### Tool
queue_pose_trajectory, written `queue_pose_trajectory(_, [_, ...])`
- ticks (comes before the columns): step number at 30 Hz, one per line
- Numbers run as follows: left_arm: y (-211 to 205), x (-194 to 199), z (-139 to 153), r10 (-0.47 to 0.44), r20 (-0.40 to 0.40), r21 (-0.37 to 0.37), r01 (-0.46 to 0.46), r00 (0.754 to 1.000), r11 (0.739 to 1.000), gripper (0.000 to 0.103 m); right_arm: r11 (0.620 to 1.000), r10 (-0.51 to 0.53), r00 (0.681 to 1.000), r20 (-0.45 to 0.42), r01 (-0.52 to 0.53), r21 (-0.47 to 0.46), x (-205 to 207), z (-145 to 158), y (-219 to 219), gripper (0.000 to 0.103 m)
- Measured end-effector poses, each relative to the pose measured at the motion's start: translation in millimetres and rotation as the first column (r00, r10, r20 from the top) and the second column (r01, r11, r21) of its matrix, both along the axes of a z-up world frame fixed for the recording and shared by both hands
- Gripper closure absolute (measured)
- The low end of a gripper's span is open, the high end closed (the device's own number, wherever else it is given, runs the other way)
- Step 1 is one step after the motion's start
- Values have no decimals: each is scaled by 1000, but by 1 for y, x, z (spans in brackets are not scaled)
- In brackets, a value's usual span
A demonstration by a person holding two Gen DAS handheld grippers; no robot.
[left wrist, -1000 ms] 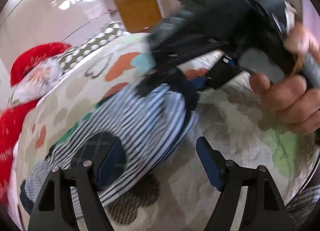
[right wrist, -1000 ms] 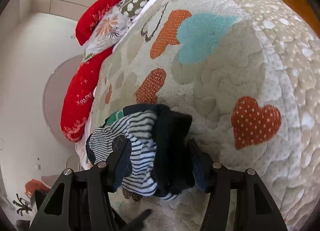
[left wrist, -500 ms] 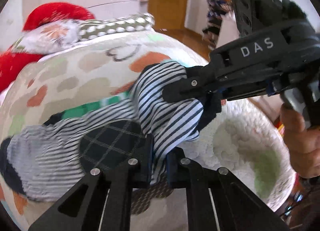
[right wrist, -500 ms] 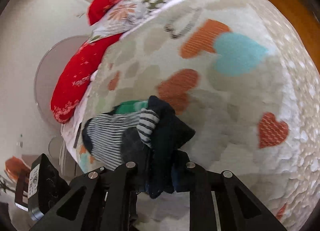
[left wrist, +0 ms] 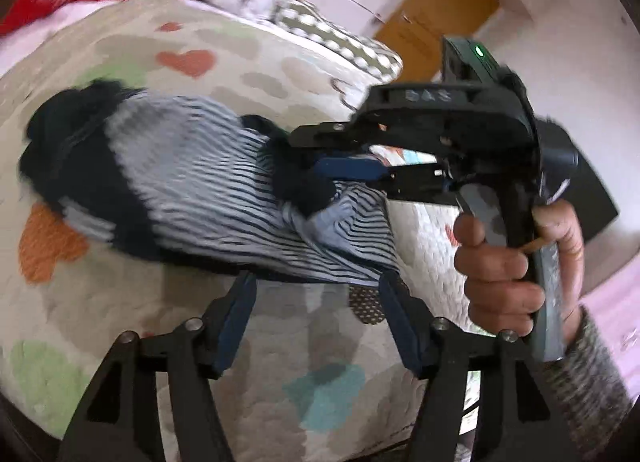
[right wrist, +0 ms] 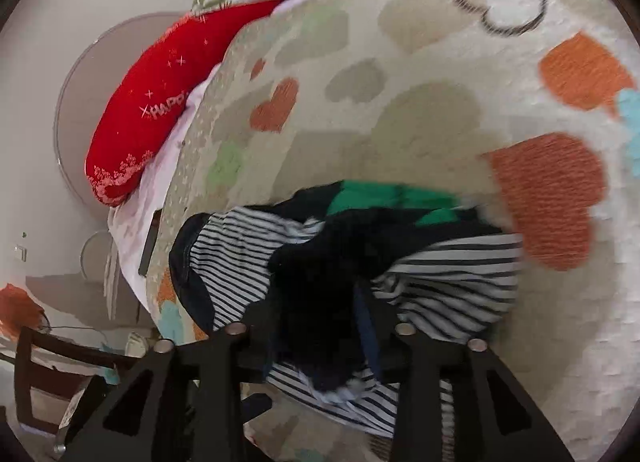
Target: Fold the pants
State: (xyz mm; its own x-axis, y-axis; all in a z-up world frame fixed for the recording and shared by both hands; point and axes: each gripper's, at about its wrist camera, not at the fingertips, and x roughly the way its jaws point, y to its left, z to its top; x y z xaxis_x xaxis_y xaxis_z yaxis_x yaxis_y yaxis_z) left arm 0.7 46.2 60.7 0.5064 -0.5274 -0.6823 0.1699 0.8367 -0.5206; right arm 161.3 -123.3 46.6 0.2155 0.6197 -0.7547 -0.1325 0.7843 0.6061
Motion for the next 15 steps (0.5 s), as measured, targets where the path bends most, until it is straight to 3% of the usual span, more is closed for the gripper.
queue_pose_trajectory(4, [22, -3, 1, 48, -1, -49, -48, 999, 998, 40, 999, 32, 997, 76, -34, 18, -8, 23, 15, 62])
queue_pose_trajectory(6, [28, 3, 0, 69, 4, -56, -69, 998, 996, 40, 1000, 18, 986, 165, -16, -15, -17, 45, 14, 62])
queue_pose_trajectory(8, [34, 5, -2, 89, 1, -58, -89, 996, 994, 40, 999, 13, 980, 199, -2, -52, -22, 56, 14, 66])
queue_pose_trajectory(11, [46, 8, -5, 126, -17, -76, -127, 992, 989, 40, 988, 0, 984, 180, 28, -149, -23, 48, 13, 77])
queue_pose_trajectory(15, [74, 8, -4, 213, -20, -83, -214, 977, 973, 40, 979, -33, 996, 80, 49, -200, -13, 8, 15, 77])
